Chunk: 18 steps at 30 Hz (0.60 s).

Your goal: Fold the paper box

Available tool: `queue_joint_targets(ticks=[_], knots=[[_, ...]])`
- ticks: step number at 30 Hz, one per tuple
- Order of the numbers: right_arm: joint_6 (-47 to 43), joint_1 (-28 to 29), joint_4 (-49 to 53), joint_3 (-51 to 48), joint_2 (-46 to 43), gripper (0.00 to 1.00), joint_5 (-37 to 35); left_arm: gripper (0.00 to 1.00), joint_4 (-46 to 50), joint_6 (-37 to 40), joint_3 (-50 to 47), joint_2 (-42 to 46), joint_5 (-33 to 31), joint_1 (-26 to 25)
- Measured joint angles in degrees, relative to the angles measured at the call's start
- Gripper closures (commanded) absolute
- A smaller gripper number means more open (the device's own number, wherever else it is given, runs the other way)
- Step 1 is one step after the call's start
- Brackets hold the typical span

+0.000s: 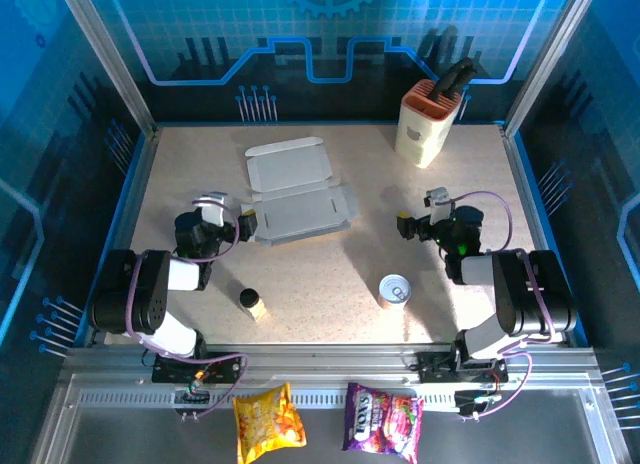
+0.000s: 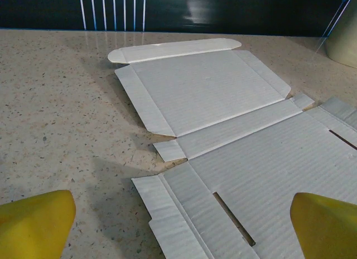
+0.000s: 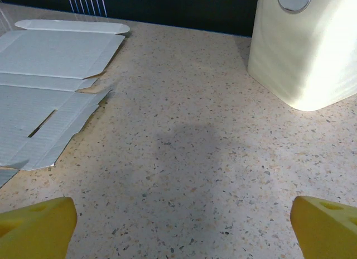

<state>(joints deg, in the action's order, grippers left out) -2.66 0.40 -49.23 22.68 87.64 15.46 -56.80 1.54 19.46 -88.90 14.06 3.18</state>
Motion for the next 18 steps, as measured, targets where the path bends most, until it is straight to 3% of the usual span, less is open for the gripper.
queue_joint_targets(ticks=[18], knots=[[0.02, 0.00, -0.17, 0.00, 0.00, 0.01, 0.02, 0.00, 0.00, 0.02, 0.00, 0.00, 0.39, 0.00]])
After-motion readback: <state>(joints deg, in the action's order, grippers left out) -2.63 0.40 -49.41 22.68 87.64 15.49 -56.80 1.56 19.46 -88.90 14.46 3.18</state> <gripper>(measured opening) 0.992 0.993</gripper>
